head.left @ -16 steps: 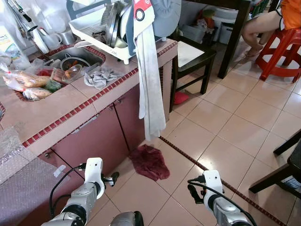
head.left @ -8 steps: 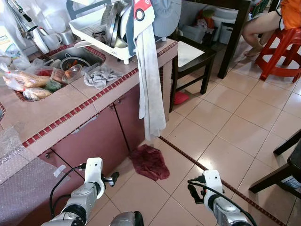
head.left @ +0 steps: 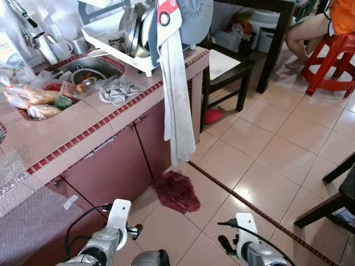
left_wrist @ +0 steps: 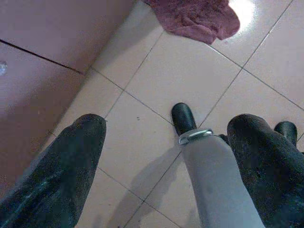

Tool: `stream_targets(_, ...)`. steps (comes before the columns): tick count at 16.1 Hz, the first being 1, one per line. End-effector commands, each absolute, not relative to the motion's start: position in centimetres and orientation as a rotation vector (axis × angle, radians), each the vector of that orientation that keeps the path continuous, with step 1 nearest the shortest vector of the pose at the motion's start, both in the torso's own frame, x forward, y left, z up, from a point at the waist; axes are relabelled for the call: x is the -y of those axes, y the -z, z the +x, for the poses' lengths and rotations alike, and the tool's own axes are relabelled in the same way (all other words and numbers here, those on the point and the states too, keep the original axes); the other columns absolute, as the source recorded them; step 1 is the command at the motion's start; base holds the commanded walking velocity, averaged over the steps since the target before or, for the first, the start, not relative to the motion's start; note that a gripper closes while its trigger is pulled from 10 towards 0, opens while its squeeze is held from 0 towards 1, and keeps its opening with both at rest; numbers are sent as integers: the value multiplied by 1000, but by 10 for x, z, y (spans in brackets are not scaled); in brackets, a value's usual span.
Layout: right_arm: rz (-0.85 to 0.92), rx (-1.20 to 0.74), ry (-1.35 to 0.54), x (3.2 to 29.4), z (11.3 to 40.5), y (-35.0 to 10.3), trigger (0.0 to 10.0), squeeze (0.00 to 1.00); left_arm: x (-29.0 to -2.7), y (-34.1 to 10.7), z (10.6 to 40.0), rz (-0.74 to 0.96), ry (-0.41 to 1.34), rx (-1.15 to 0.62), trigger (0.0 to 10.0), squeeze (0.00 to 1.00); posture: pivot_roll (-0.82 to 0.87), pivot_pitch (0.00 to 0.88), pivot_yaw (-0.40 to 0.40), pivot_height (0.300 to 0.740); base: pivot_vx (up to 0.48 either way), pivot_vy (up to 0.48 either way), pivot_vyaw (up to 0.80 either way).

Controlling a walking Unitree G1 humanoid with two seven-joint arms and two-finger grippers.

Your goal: Kitchen organization

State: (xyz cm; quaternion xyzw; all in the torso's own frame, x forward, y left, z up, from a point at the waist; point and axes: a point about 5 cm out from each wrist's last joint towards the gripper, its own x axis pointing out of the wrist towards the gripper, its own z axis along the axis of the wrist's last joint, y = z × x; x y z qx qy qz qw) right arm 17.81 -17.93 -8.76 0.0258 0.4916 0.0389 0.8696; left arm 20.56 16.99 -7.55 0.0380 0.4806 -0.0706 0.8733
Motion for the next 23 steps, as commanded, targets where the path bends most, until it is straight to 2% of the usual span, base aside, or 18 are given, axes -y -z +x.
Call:
stream_targets(1, 99, -972, -65, 177, 190, 82, 10000, 0, -176, 72, 211, 59, 120, -973, 10000, 0, -66, 0, 113, 740, 0, 0, 0)
stream_targets(4, 104, -887, -51, 181, 207, 72, 10000, 0, -179, 62, 225, 36, 134, -884, 10000, 0, -68, 0, 112, 740, 0, 0, 0)
stream_targets(5, 1, -781, -64, 185, 223, 60, 10000, 0, -186, 50, 238, 26, 137, -775, 10000, 0, -65, 0, 111, 740, 0, 0, 0)
stream_targets(7, -32, -657, -43, 189, 238, 46, 10000, 0, -195, 41, 245, 11, 121, -684, 10000, 0, -59, 0, 110, 740, 0, 0, 0)
stream_targets(10, 130, -470, -40, 195, 254, 22, 10000, 0, -196, 6, 251, 33, 159, -383, 10000, 0, -44, 0, 101, 740, 0, 0, 0)
stream_targets(12, 153, -375, -40, 199, 253, 11, 10000, 0, -187, -12, 244, 44, 159, -280, 10000, 0, -33, 0, 94, 740, 0, 0, 397)
stream_targets(14, 242, -361, 5, 202, 250, 8, 10000, 0, -178, -24, 242, 12, 172, -229, 10000, 0, -35, 0, 91, 740, 0, 0, 794)
stream_targets(17, 237, -332, 0, 199, 249, 3, 10000, 0, -178, -31, 246, -21, 185, -217, 10000, 0, -41, 0, 94, 740, 0, 0, 792)
stream_targets(21, 220, -231, -25, 188, 248, -22, 10000, 0, -170, -67, 254, -11, 188, -134, 10000, 0, -56, 0, 105, 740, 0, 0, 789)
stream_targets(23, 211, -238, -23, 187, 246, -23, 10000, 0, -165, -64, 256, 3, 220, -158, 10000, 0, -63, 0, 105, 740, 0, 0, 791)
